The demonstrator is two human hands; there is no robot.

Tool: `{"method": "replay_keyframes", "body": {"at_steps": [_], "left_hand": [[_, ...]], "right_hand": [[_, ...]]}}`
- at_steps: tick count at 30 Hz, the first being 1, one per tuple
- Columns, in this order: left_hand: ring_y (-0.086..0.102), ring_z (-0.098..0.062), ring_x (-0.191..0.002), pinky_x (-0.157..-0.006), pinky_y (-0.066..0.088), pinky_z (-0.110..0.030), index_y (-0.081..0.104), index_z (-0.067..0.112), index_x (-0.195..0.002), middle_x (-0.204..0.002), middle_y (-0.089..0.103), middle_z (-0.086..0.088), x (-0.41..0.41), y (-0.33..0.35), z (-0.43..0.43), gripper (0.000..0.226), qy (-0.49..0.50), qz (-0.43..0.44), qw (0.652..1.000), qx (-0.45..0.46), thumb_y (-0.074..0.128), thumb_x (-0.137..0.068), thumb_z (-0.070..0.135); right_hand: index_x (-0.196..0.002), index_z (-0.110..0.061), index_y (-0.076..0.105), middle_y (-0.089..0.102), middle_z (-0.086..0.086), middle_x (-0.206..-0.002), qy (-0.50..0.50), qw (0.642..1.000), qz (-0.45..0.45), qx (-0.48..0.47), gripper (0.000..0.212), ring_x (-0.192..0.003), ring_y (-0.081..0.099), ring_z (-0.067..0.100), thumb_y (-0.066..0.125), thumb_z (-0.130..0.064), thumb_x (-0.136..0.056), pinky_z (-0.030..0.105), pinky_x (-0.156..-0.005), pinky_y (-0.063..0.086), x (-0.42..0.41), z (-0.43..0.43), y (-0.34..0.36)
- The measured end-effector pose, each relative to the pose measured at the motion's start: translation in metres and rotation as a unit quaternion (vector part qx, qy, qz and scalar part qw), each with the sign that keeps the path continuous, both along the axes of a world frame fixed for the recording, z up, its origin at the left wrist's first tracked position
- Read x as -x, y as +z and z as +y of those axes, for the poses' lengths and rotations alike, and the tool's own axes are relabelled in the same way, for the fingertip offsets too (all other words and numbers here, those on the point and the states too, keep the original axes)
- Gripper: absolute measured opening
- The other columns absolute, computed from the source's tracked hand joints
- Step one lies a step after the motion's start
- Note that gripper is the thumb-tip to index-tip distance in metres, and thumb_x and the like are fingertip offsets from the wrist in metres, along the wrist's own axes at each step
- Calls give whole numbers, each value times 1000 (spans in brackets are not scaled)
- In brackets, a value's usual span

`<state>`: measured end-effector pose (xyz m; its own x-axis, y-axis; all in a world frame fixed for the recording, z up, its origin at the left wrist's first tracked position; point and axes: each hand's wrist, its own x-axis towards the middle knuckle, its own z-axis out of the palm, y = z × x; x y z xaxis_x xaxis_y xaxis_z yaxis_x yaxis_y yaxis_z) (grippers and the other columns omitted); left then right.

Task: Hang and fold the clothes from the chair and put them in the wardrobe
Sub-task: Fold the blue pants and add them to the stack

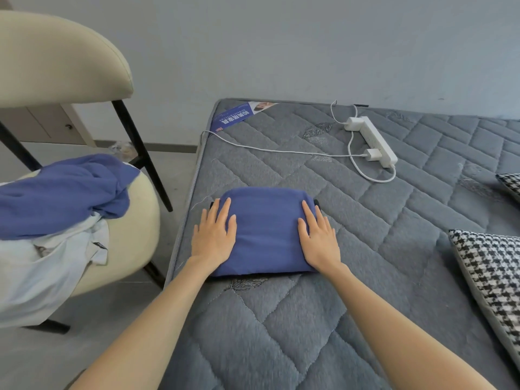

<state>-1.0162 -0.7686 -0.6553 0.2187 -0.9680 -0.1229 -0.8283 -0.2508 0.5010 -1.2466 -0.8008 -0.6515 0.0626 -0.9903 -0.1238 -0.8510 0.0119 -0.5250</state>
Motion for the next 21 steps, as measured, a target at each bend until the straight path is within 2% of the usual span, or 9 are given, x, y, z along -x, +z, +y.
{"method": "replay_keyframes", "body": {"at_steps": [4, 7, 10, 16, 21], "left_hand": [[5, -26, -148, -116, 17, -51, 4, 30, -153, -161, 4, 2, -11, 15, 7, 56, -9, -15, 999, -34, 17, -101, 48], [22, -24, -144, -112, 29, -44, 14, 24, -153, -158, 22, -4, -24, 29, 18, 57, -19, -40, 999, 16, 29, -102, 42], [33, -24, -139, -106, 33, -38, 21, 20, -152, -154, 31, -4, -33, 51, 29, 55, -8, -35, 997, 61, 36, -102, 36], [49, -30, -123, -91, 44, -40, 28, 21, -149, -143, 46, -10, -72, 83, 65, 50, 32, -29, 994, 102, 39, -101, 32], [50, -30, -122, -94, 43, -42, 34, 17, -146, -140, 50, -9, -121, 91, 103, 47, 76, -29, 989, 126, 41, -101, 27]], "right_hand": [[-153, -33, 11, 14, 5, -161, 15, 994, 109, -7, 54, -147, 8, 30, 23, -45, -102, 48, -119, 11, 5, -1, 23], [-153, -23, 19, 21, 7, -159, 32, 989, 137, 49, 53, -146, 14, 28, 30, -35, -103, 46, -118, 13, -1, 3, 48], [-151, -19, 27, 30, 6, -155, 53, 988, 107, 102, 53, -143, 25, 27, 39, -28, -101, 43, -116, 21, -17, 11, 72], [-144, -19, 41, 47, 2, -144, 109, 983, 29, 144, 46, -131, 41, 26, 44, -24, -99, 39, -103, 36, -66, 36, 115], [-138, -19, 47, 57, 3, -133, 165, 970, -4, 177, 40, -122, 49, 25, 44, -24, -99, 38, -91, 45, -114, 57, 130]]}}
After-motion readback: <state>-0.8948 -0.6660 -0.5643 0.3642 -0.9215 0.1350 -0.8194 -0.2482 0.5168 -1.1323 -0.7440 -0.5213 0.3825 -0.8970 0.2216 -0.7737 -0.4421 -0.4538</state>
